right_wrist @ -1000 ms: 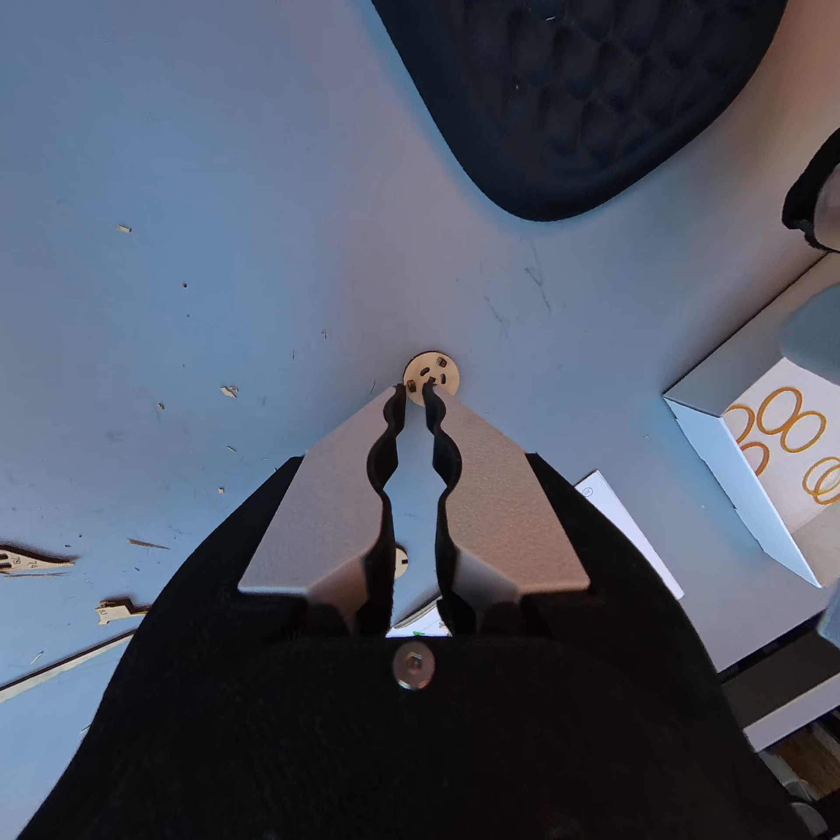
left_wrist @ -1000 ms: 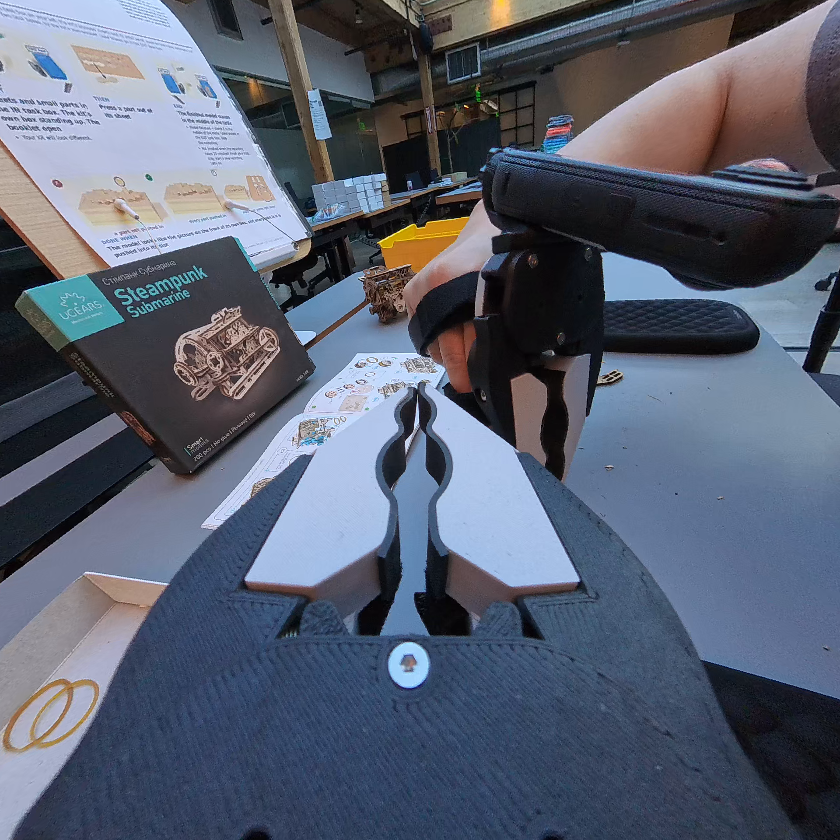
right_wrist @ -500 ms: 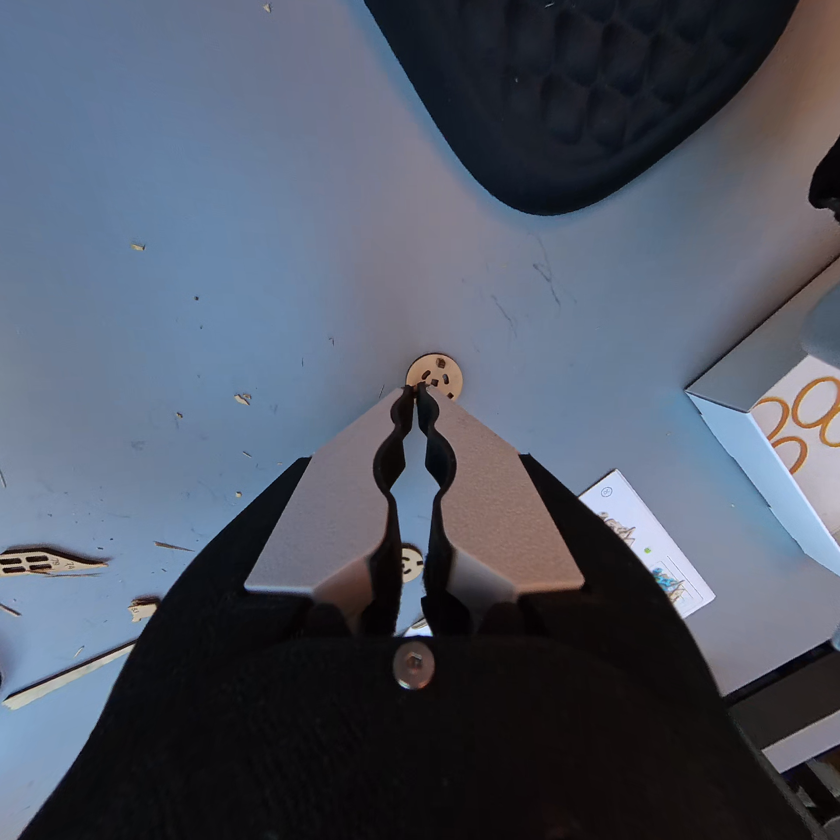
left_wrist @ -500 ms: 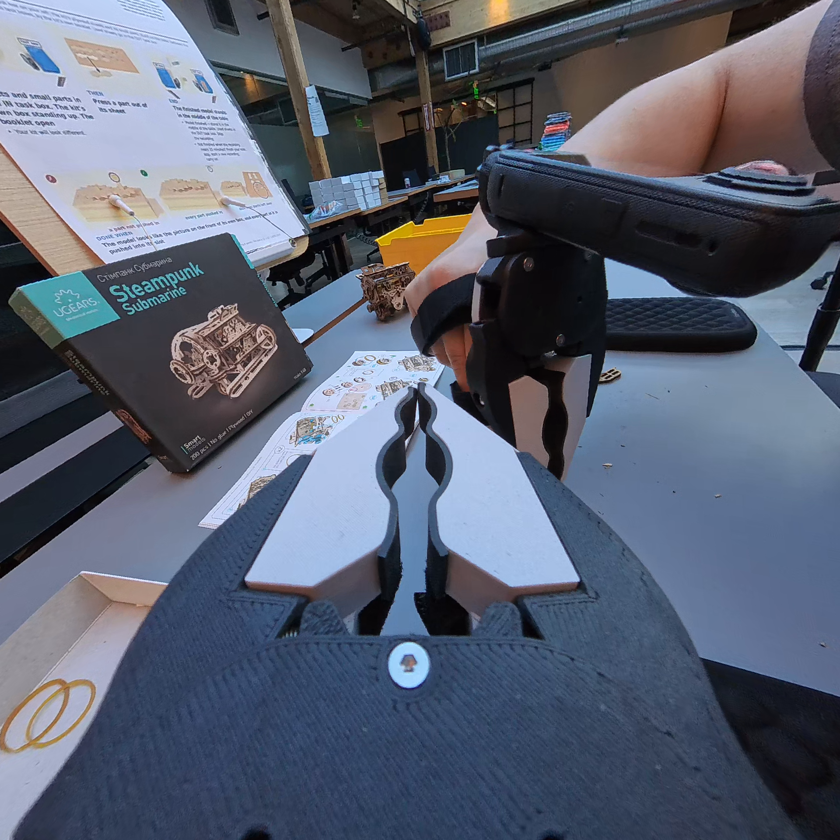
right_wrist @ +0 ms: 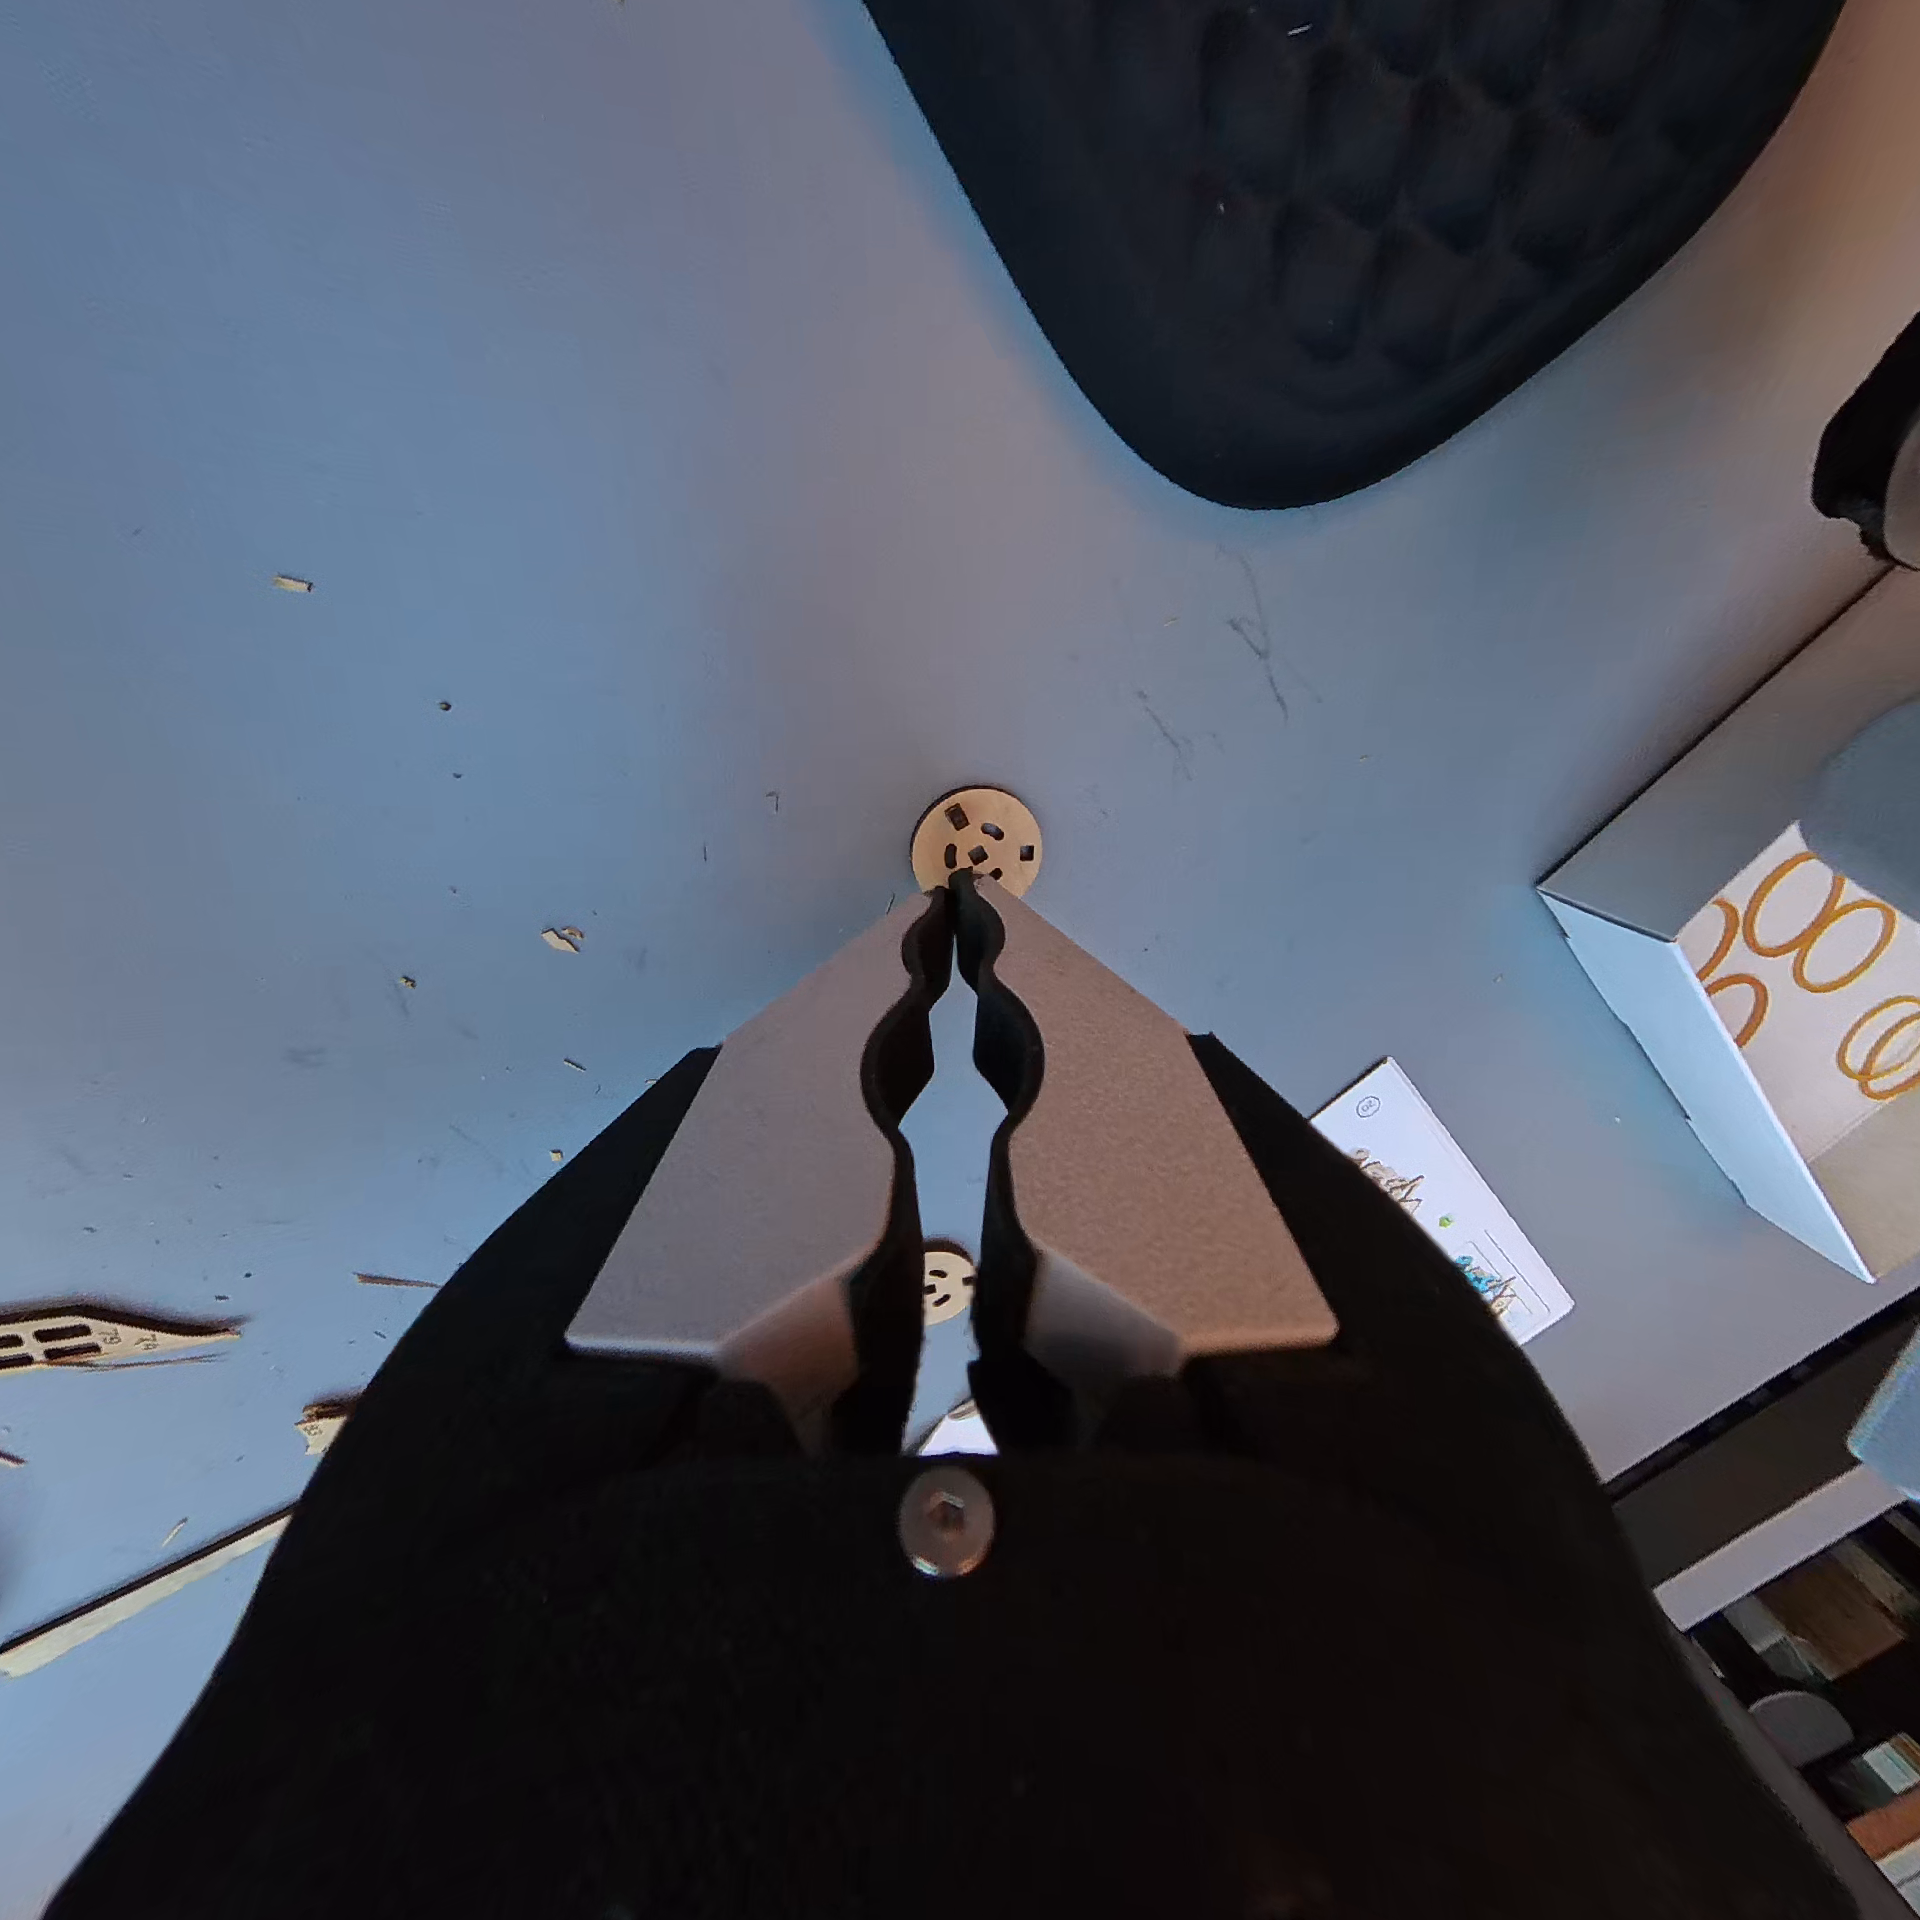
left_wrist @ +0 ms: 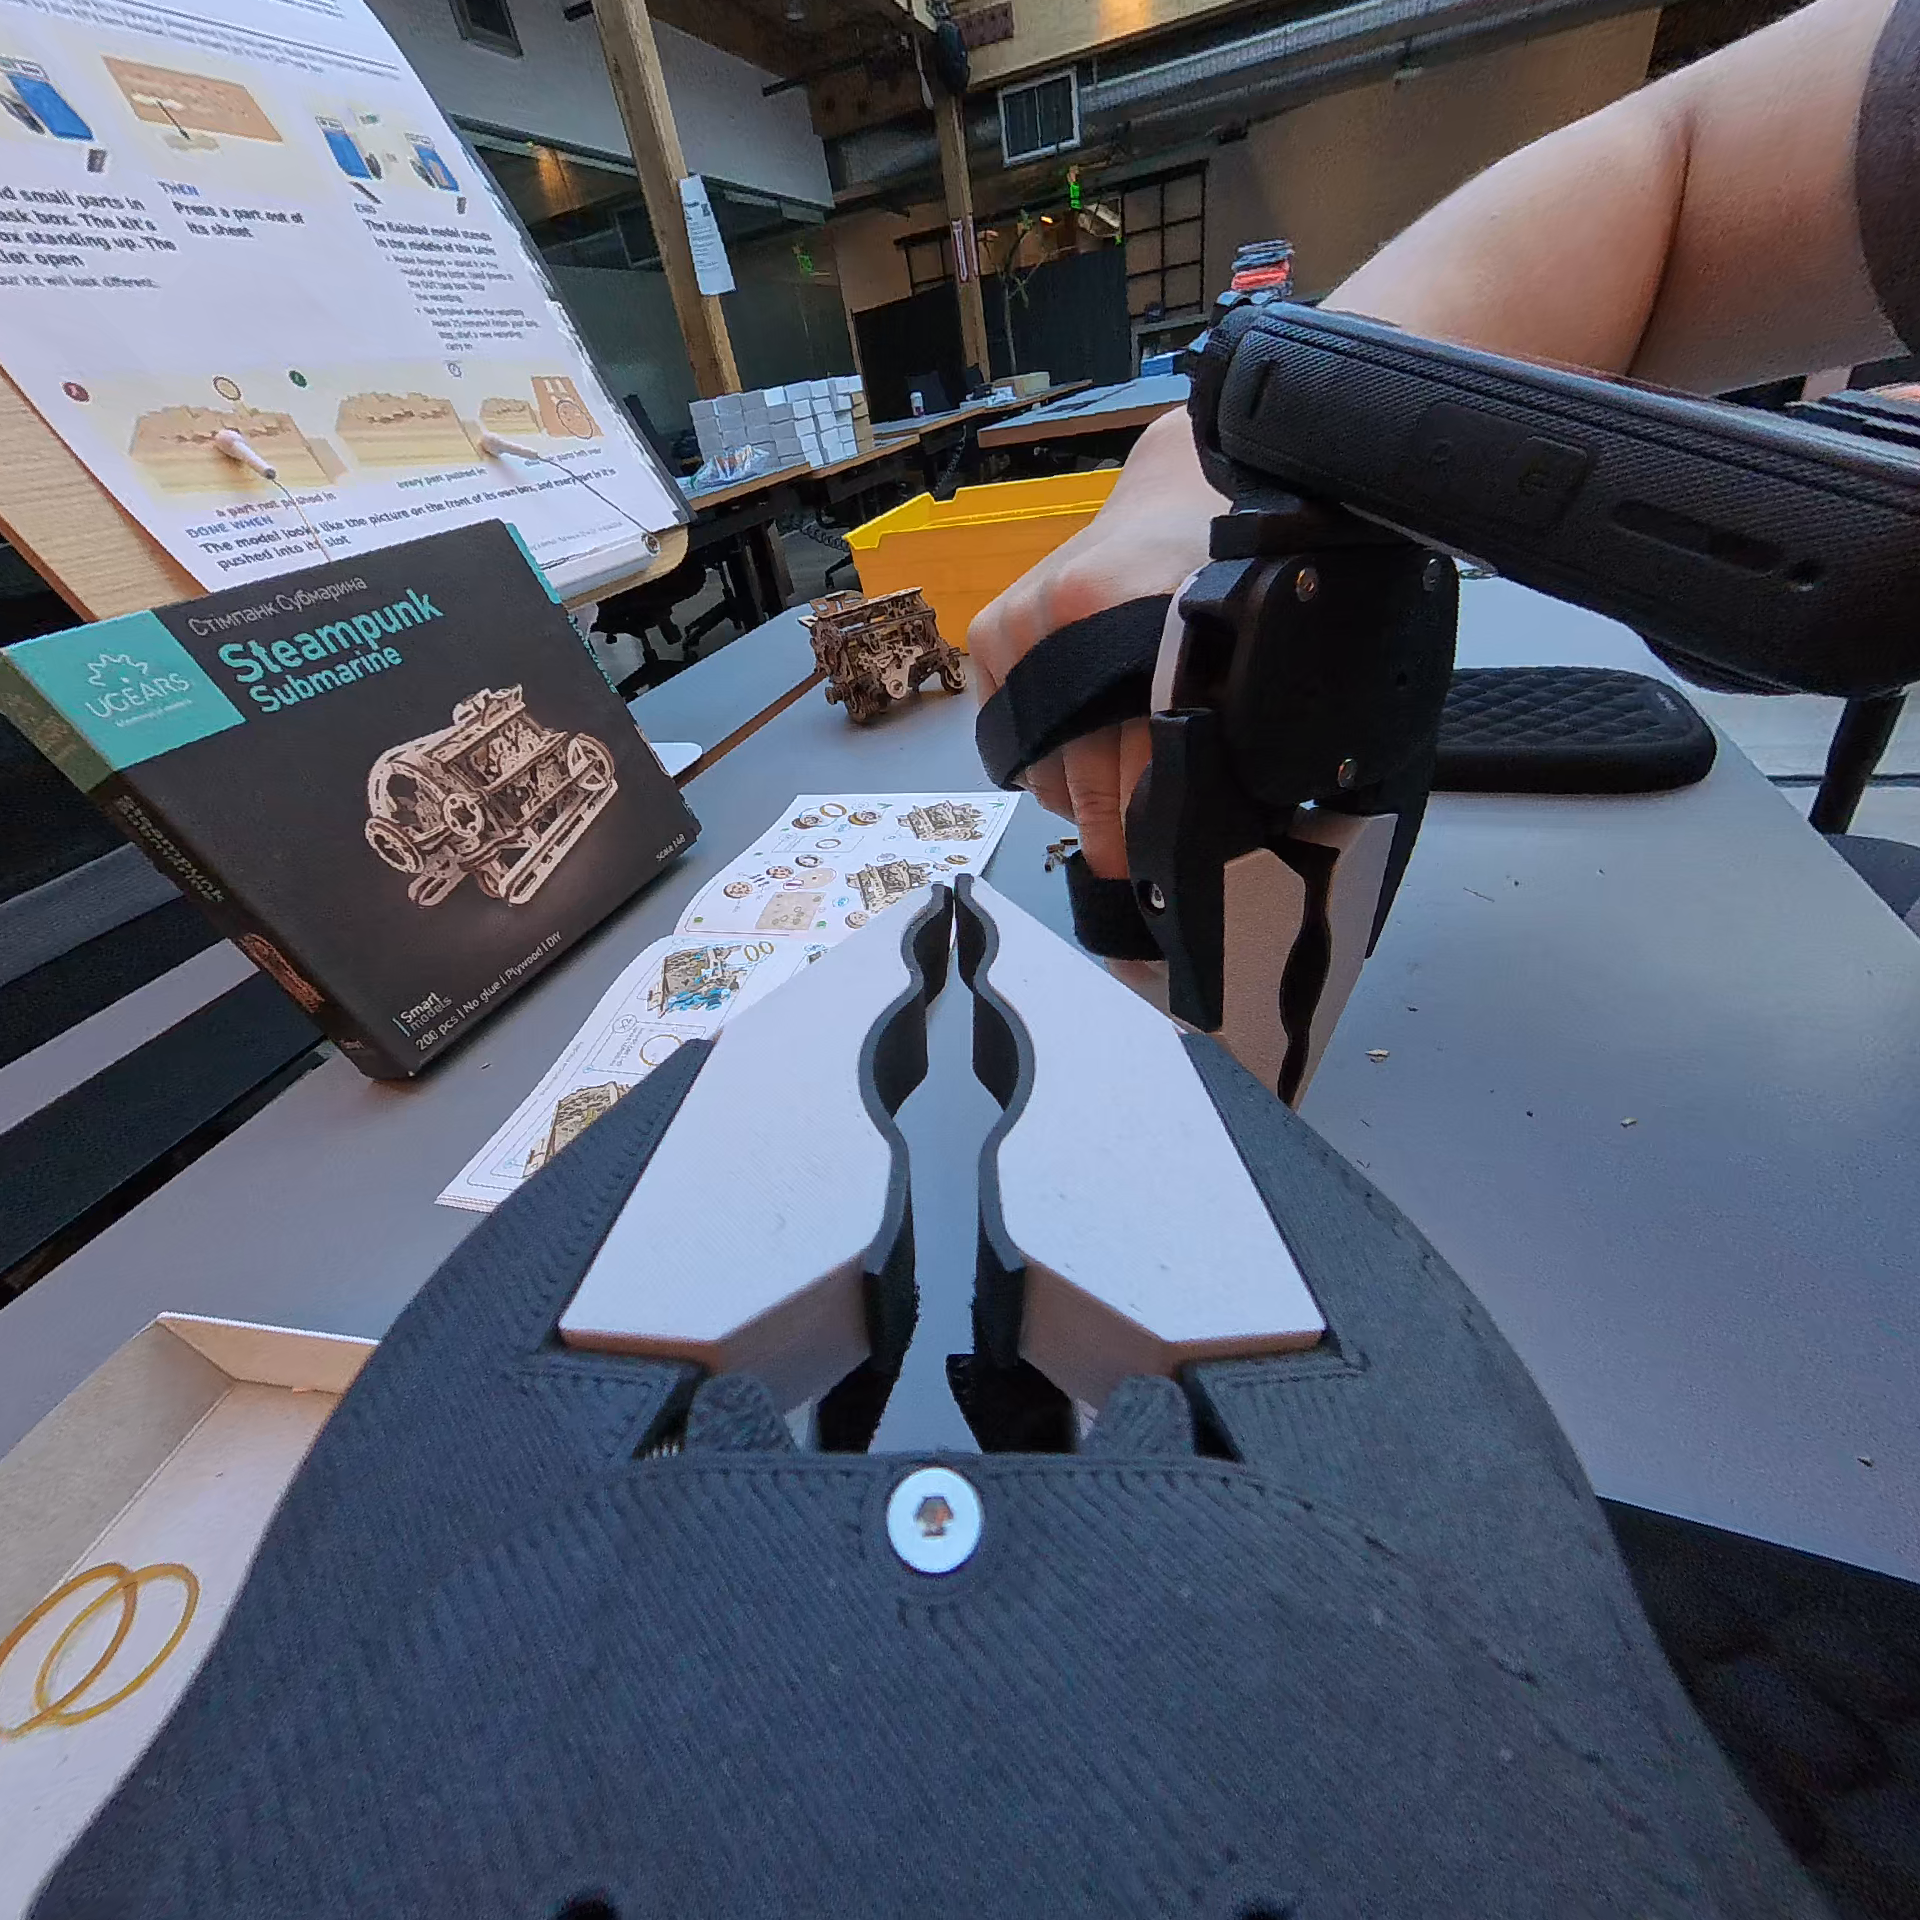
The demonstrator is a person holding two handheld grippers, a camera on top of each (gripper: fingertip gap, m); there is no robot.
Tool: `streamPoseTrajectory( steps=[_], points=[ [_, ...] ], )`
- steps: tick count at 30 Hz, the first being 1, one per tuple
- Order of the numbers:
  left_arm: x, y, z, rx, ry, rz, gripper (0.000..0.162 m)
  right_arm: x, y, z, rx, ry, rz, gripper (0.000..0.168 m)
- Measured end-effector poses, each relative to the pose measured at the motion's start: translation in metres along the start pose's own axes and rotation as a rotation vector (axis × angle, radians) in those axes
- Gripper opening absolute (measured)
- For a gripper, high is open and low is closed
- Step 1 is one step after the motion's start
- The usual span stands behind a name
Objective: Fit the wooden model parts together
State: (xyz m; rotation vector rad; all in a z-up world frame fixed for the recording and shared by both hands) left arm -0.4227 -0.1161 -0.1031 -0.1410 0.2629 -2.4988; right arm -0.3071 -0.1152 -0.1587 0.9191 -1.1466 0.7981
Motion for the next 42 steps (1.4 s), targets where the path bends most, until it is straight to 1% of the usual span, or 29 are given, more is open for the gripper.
streamPoseTrajectory(
  steps=[6, 9, 13, 14, 16, 18, 20, 21, 24, 28, 34, 36, 42],
  points=[
    [0.000, 0.000, 0.000, -0.002, 0.000, 0.001, 0.000, 0.012, 0.005, 0.004, -0.101, 0.091, -0.036, 0.001],
    [0.000, -0.001, -0.001, 0.003, -0.002, 0.002, 0.000, 0.017, 0.006, -0.001, -0.190, 0.085, -0.026, 0.002],
    [0.000, 0.000, 0.000, -0.004, 0.001, 0.000, 0.000, 0.012, 0.002, -0.009, -0.198, 0.026, -0.030, 0.002],
    [0.000, 0.000, 0.000, -0.004, -0.001, 0.000, 0.000, 0.011, 0.004, -0.012, -0.230, 0.007, -0.046, 0.002],
    [0.000, 0.000, -0.001, -0.001, -0.005, 0.003, 0.000, 0.011, 0.007, -0.015, -0.372, 0.016, -0.030, 0.003],
    [0.000, -0.001, -0.001, 0.001, -0.005, 0.003, 0.000, 0.014, 0.006, -0.014, -0.554, 0.058, 0.063, 0.008],
    [0.000, -0.001, 0.000, -0.001, -0.005, 0.003, 0.000, 0.016, 0.006, -0.013, -0.719, 0.085, 0.105, 0.008],
    [0.000, 0.000, 0.000, -0.002, -0.005, 0.003, 0.000, 0.017, 0.005, -0.011, -0.751, 0.098, 0.118, 0.008],
    [-0.001, 0.001, 0.000, -0.004, -0.008, -0.002, 0.000, 0.016, 0.004, -0.014, -0.721, 0.079, 0.081, 0.008],
    [-0.002, 0.002, -0.002, -0.010, -0.021, -0.007, 0.000, 0.008, 0.004, -0.016, -0.641, -0.006, 0.039, 0.015],
    [-0.001, 0.001, -0.002, -0.005, -0.020, -0.008, 0.000, 0.004, 0.004, -0.013, -0.621, -0.037, 0.053, 0.009],
    [-0.002, 0.001, -0.002, -0.006, -0.020, -0.008, 0.000, 0.004, 0.005, -0.012, -0.630, -0.016, 0.052, 0.005],
    [-0.002, 0.002, -0.003, -0.007, -0.025, -0.012, 0.000, 0.001, 0.003, -0.015, -0.634, -0.035, 0.057, 0.005]
  ],
)
Point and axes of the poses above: each gripper's, where its closed fingertips meet, x back along the fingers, z out of its top, y = z × x across the jaws, the point moved 7 cm from there along x, back along the fingers, and after that the axes turned 4 degrees about -x, right-handed, at the moved point
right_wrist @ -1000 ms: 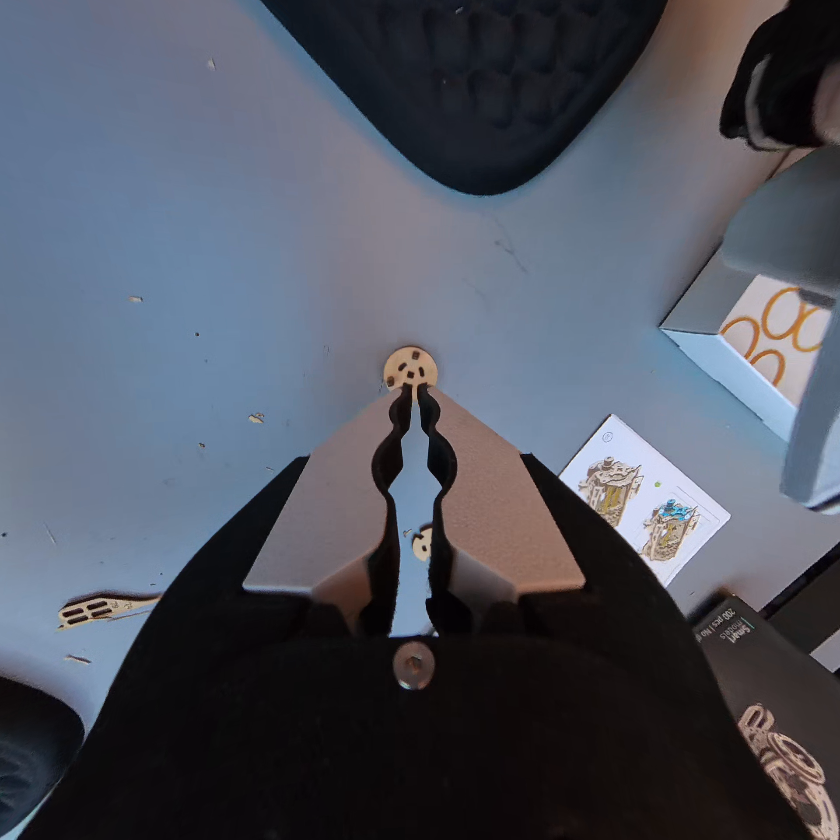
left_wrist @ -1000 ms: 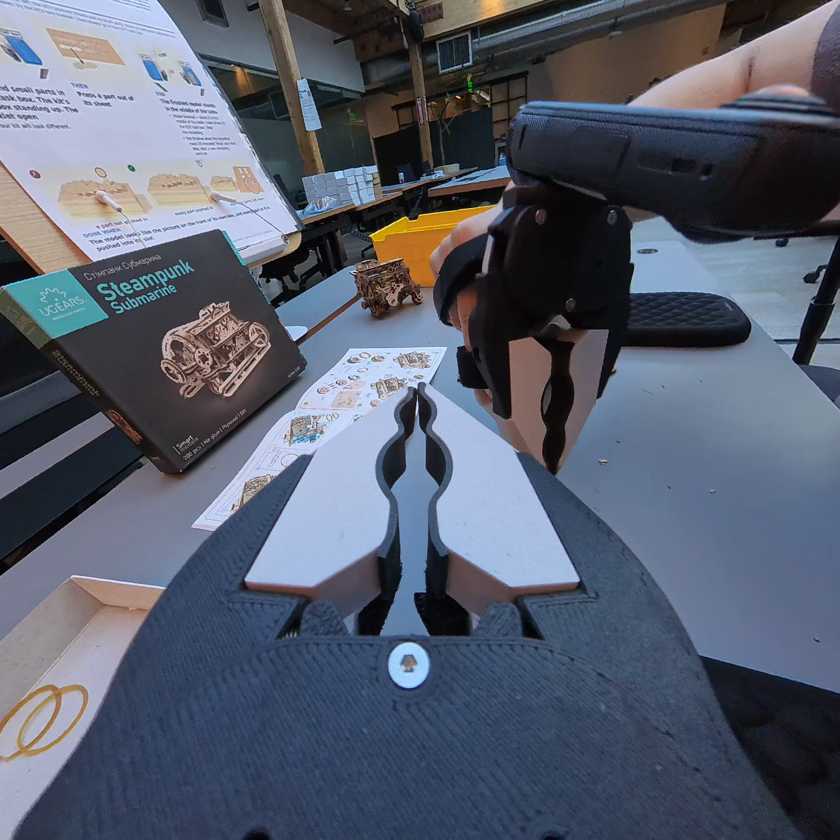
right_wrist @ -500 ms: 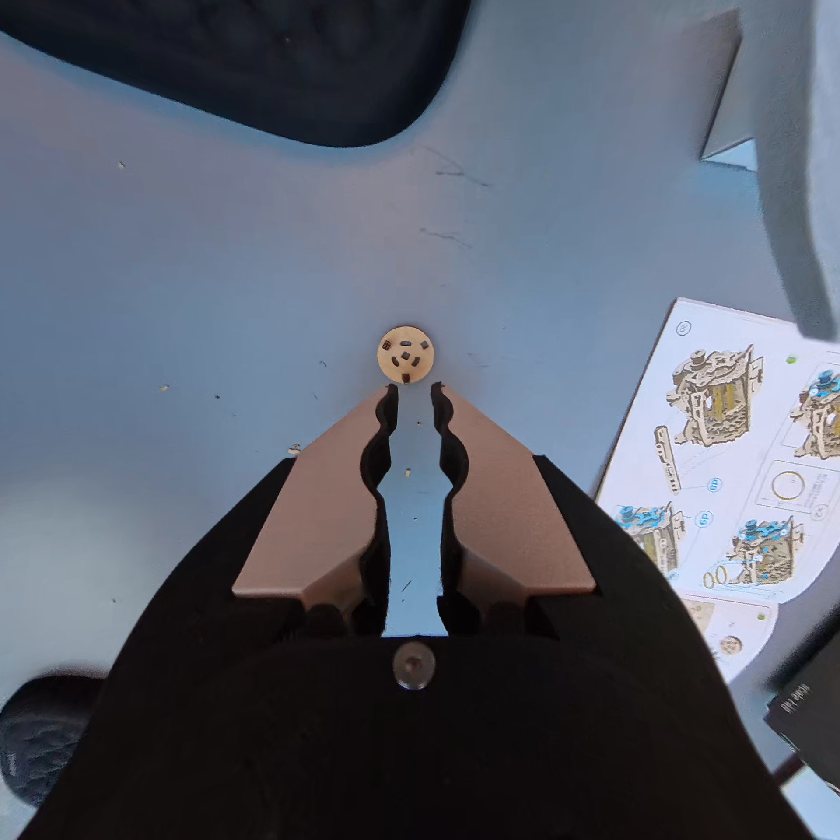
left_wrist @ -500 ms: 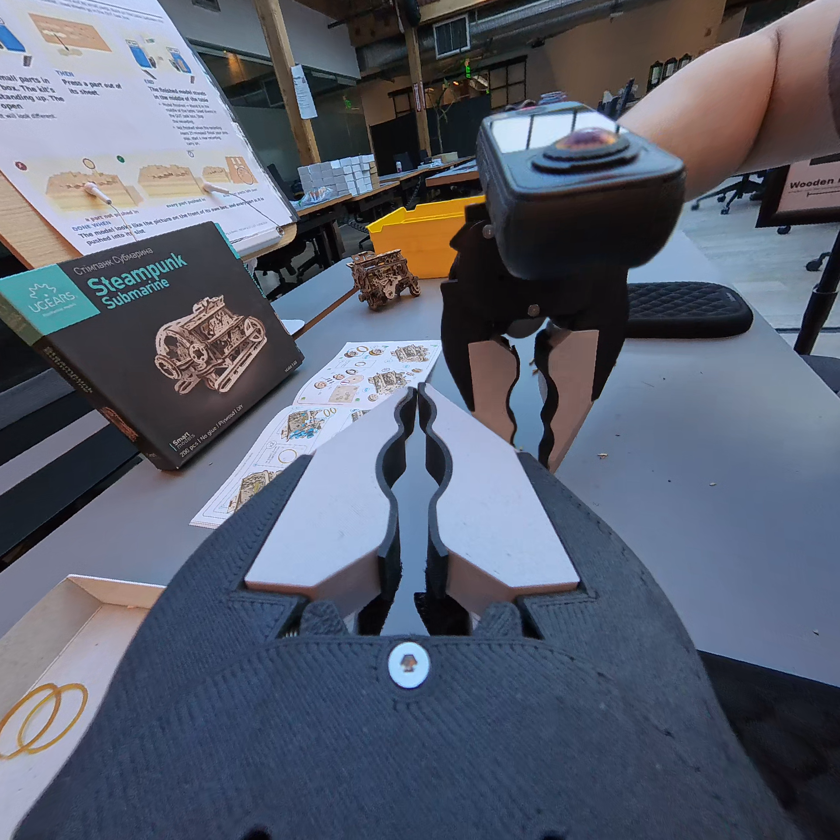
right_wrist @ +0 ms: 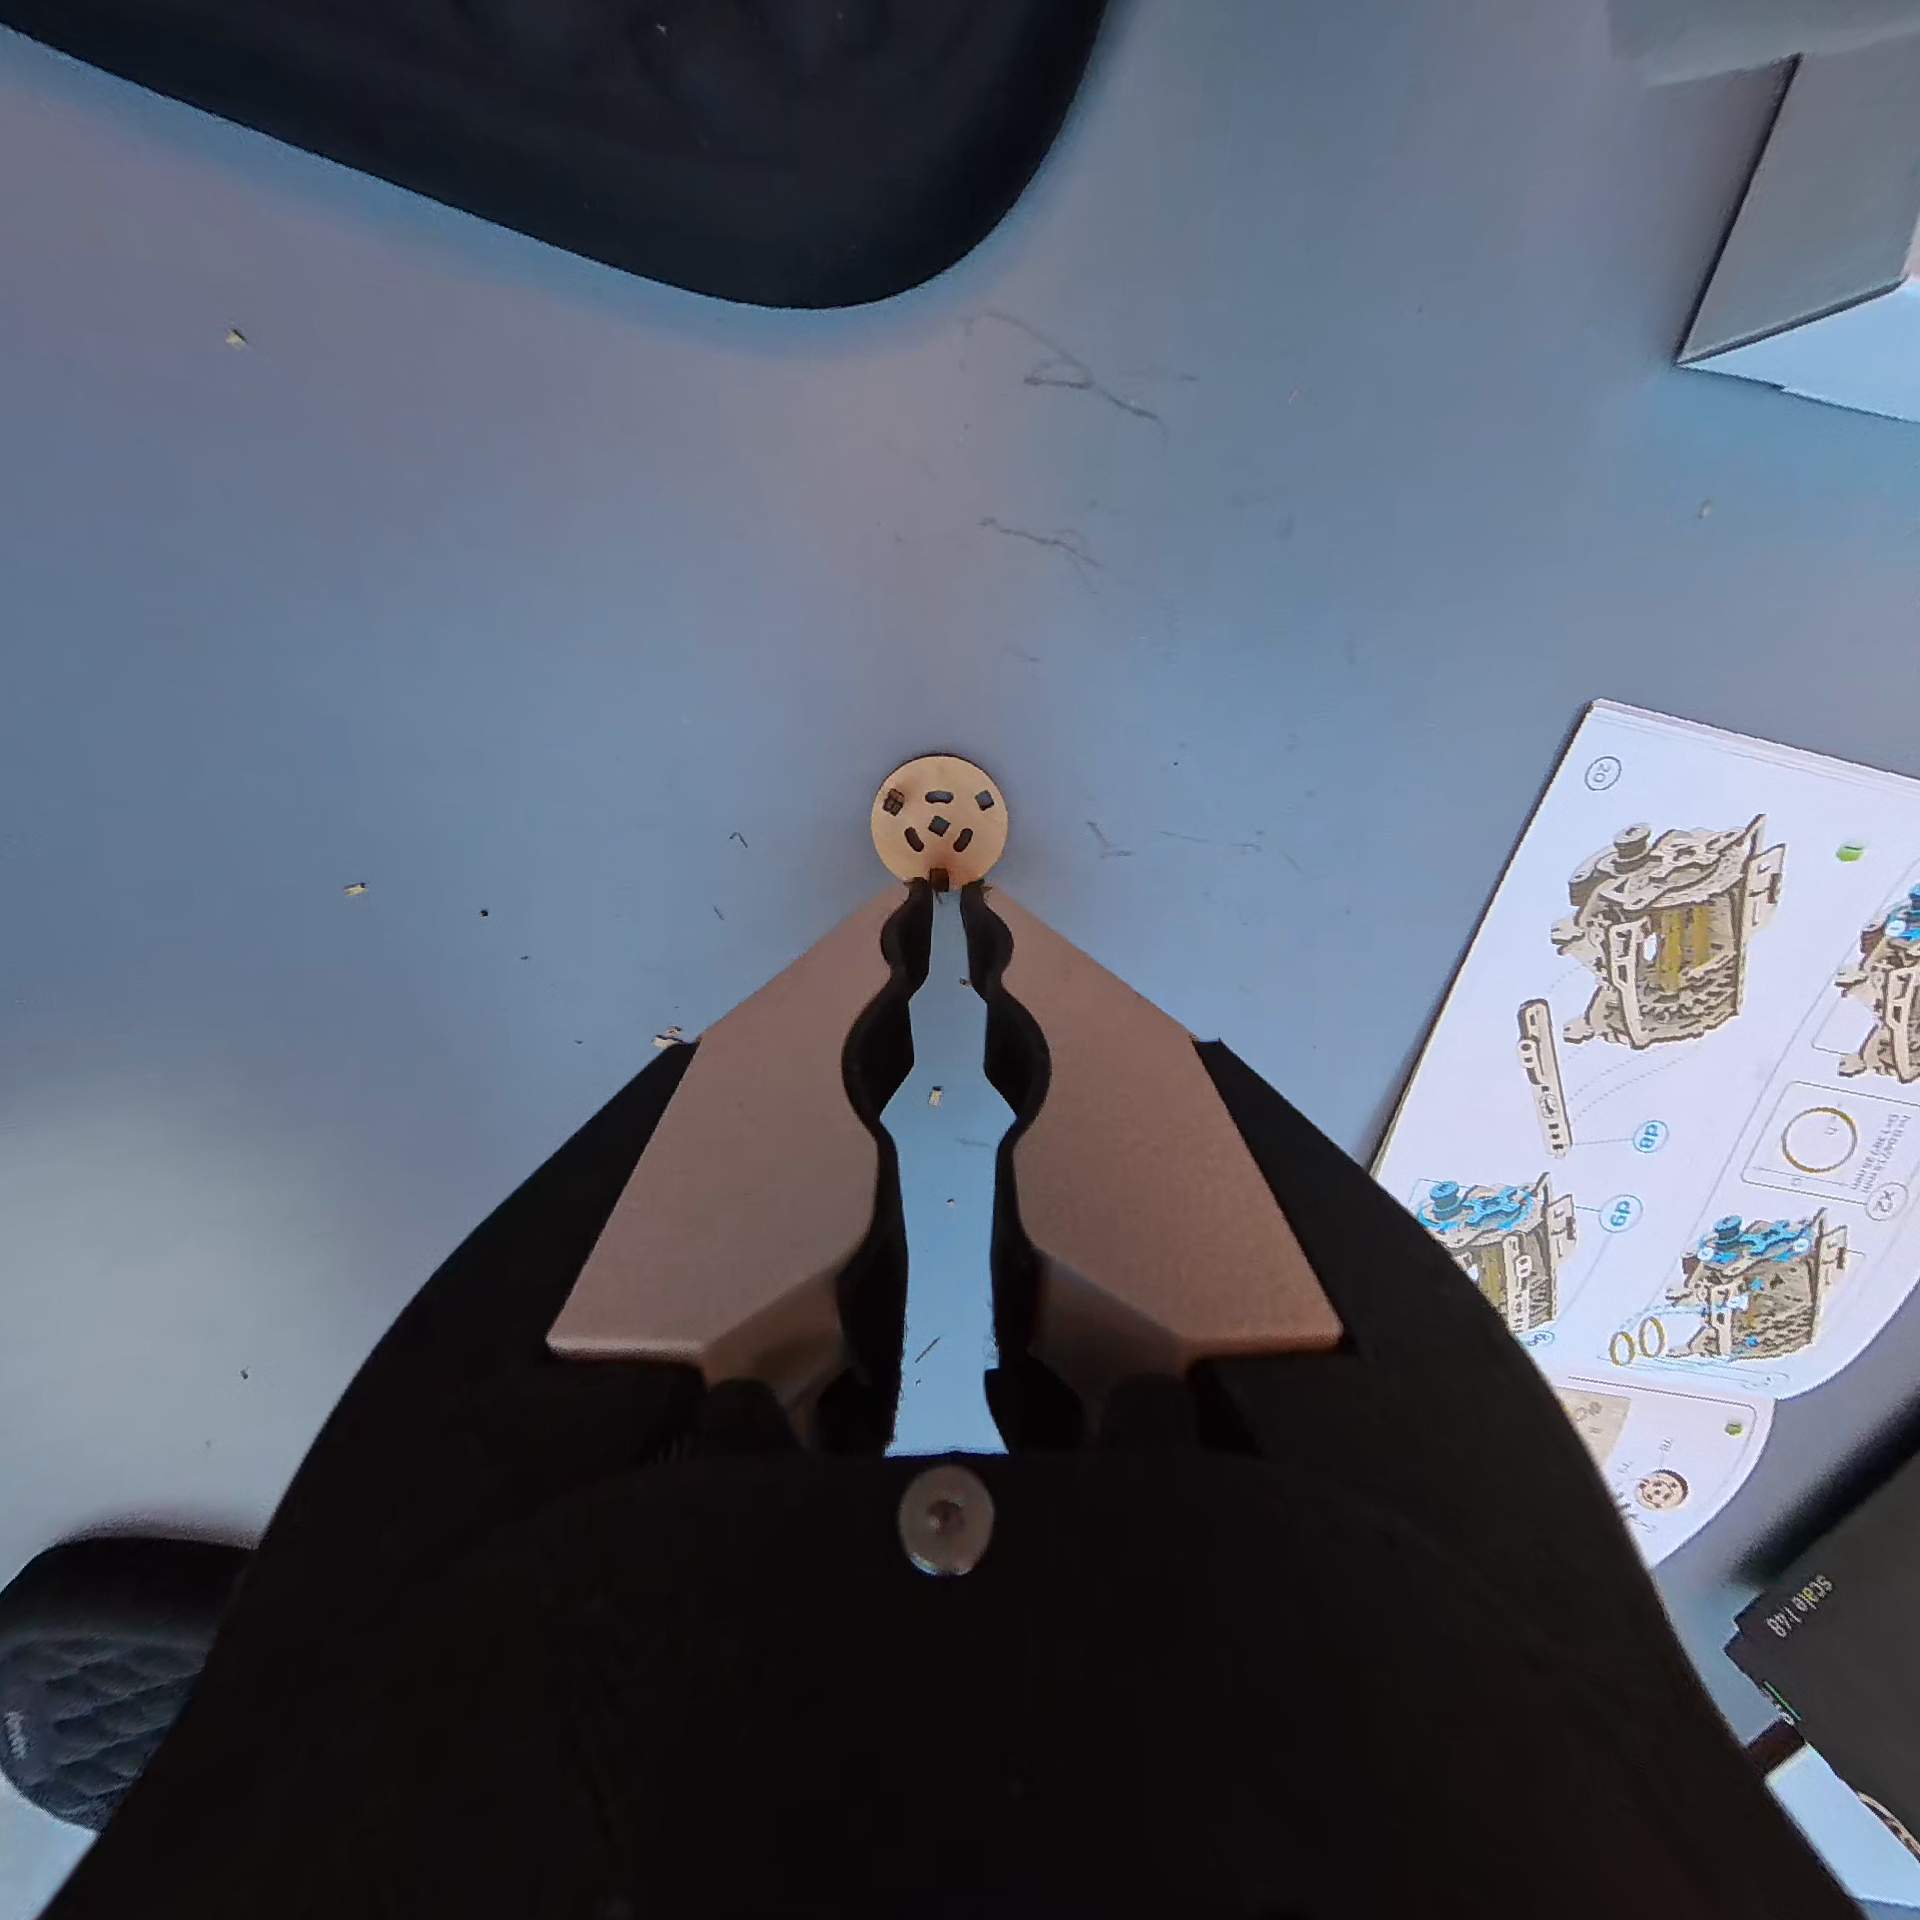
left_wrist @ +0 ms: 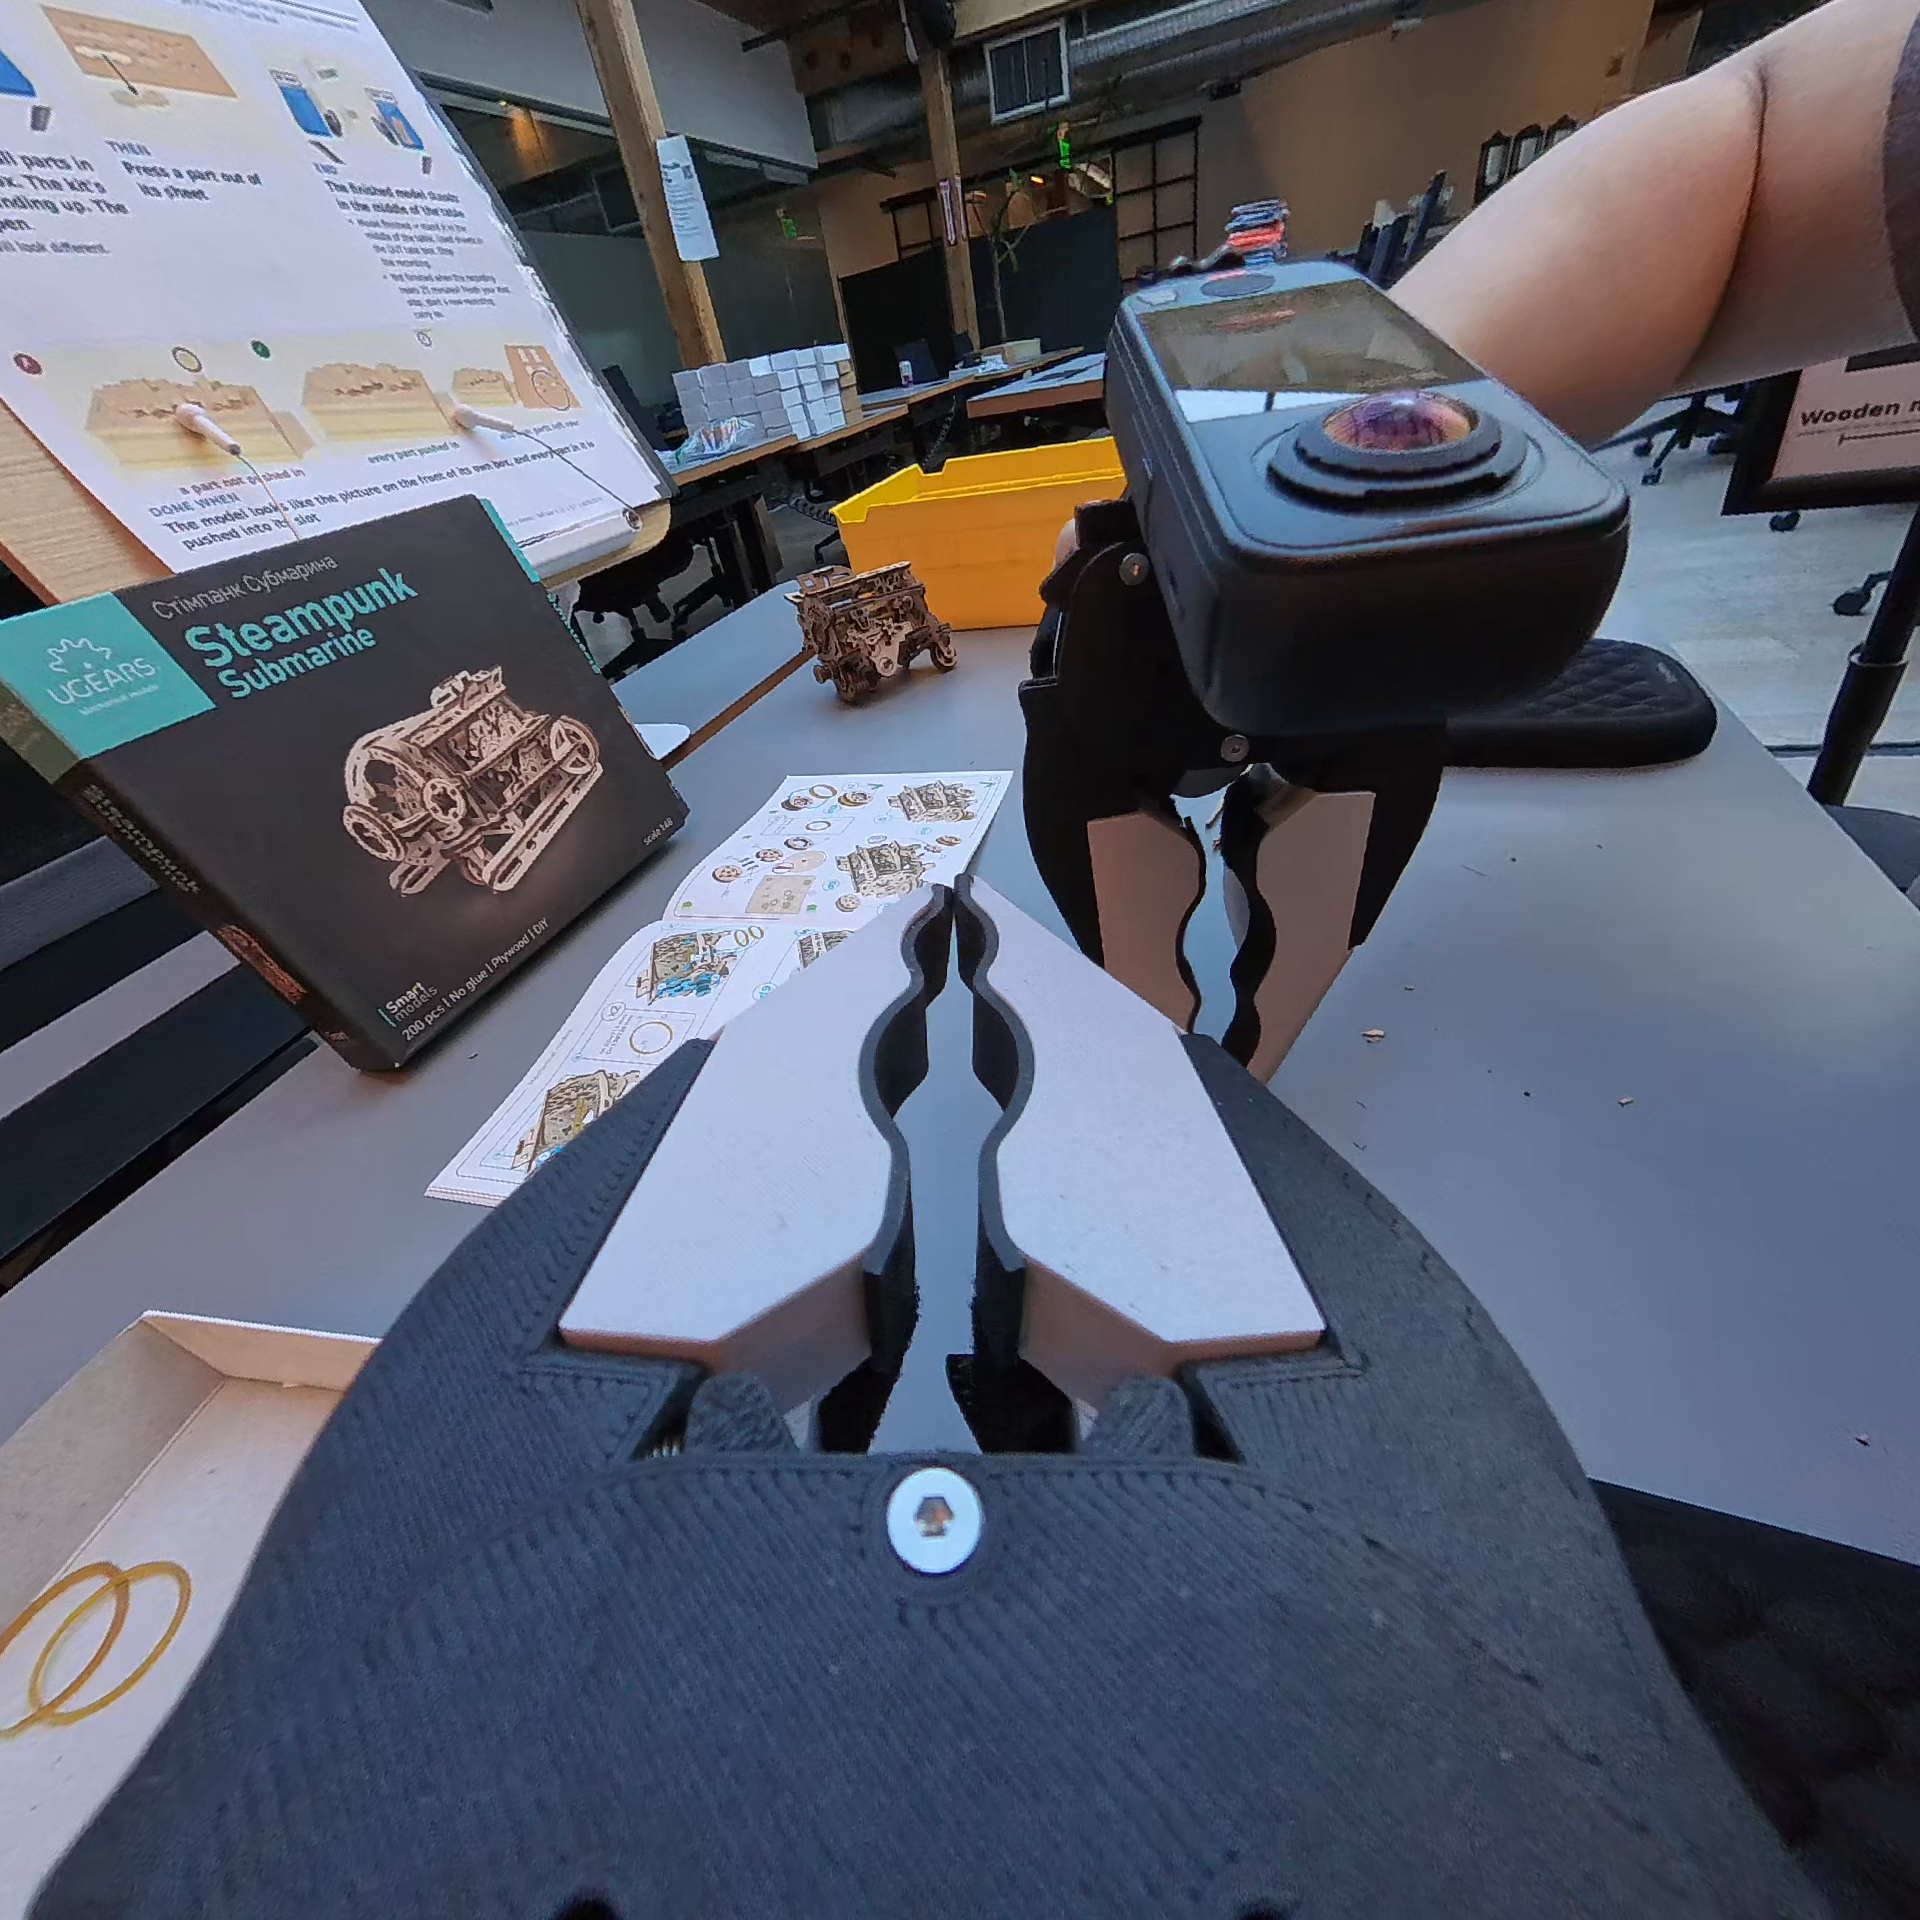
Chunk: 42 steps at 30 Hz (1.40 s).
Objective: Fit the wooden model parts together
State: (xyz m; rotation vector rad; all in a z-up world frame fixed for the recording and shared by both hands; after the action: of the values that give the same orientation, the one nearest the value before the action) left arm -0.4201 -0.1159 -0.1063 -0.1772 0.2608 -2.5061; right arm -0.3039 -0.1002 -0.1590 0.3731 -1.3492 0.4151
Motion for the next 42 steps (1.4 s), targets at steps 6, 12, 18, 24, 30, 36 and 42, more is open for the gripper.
streamPoseTrajectory(
  steps=[6, 12, 18, 24, 30, 36, 42],
  points=[
    [0.000, 0.000, 0.000, 0.001, -0.001, -0.002, 0.000, 0.001, -0.001, 0.001, 0.005, 0.014, -0.002, 0.006],
    [0.000, 0.000, 0.000, 0.000, 0.000, -0.003, 0.000, 0.000, -0.002, 0.002, 0.024, 0.016, -0.011, 0.002],
    [0.000, 0.000, -0.001, 0.001, -0.004, -0.005, 0.000, 0.000, -0.004, 0.001, 0.080, -0.001, -0.048, 0.001],
    [-0.001, 0.000, -0.001, 0.002, -0.006, -0.006, 0.000, -0.001, -0.012, 0.001, 0.144, -0.001, -0.129, 0.001],
    [-0.002, 0.001, -0.003, 0.002, -0.012, -0.007, 0.000, -0.002, -0.014, 0.004, 0.180, -0.064, -0.140, 0.001],
    [-0.002, 0.000, -0.003, 0.005, -0.011, -0.007, 0.000, -0.002, -0.010, 0.005, 0.171, -0.071, -0.081, 0.001],
    [-0.003, 0.001, -0.005, 0.007, -0.019, -0.014, 0.000, -0.002, -0.001, 0.007, 0.178, -0.092, 0.075, 0.001]
  ],
)
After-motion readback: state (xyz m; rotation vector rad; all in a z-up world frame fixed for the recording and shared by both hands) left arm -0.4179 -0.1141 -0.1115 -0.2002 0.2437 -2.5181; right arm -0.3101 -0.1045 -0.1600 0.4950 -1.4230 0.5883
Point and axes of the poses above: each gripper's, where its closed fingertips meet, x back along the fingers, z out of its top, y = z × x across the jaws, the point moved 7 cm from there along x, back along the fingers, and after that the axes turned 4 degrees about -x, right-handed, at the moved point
